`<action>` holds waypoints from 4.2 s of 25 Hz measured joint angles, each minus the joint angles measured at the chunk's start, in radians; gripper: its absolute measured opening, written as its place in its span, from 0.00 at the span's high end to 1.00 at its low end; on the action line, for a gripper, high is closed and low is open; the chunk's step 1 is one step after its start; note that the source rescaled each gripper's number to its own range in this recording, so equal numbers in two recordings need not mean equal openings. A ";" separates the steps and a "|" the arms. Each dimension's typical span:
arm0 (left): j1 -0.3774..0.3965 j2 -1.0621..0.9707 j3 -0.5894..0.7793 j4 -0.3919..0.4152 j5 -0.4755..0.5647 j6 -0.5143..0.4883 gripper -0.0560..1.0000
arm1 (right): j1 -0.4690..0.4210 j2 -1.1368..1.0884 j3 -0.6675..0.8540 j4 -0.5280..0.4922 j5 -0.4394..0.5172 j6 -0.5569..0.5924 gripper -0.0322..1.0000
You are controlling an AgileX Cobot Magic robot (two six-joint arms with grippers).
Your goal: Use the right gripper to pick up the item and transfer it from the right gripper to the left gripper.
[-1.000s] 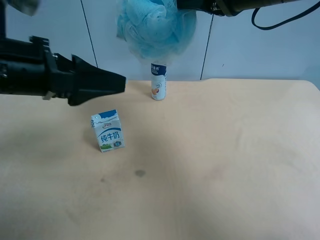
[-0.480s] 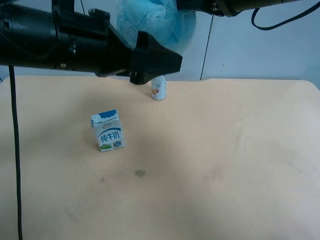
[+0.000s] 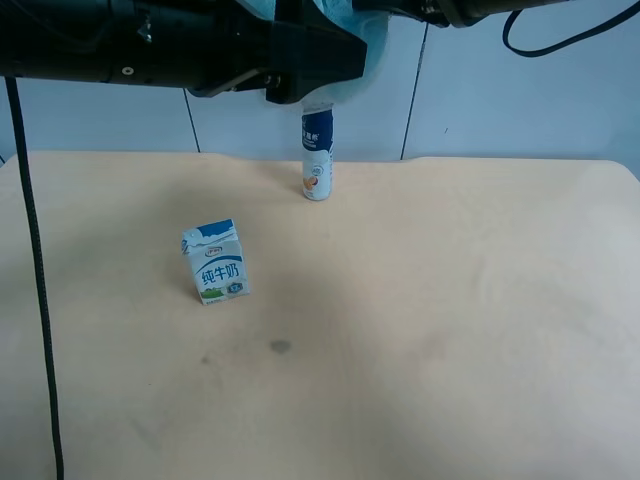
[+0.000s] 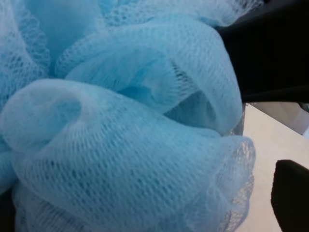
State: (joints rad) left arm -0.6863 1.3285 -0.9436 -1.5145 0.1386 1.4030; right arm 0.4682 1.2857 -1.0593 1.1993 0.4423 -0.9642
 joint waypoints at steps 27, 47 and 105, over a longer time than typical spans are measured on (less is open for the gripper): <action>0.000 0.003 0.000 0.000 -0.043 0.001 0.94 | 0.000 0.000 0.000 0.001 -0.006 0.003 0.93; 0.000 0.003 -0.001 0.000 -0.043 0.004 0.94 | 0.000 -0.255 -0.001 -0.370 0.058 0.249 0.03; 0.000 0.003 -0.001 0.027 -0.051 0.015 0.95 | -0.004 -1.207 0.490 -1.160 0.658 0.940 0.12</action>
State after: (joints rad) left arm -0.6863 1.3318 -0.9448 -1.4875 0.0873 1.4185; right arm 0.4643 0.0787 -0.5694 0.0388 1.1003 -0.0241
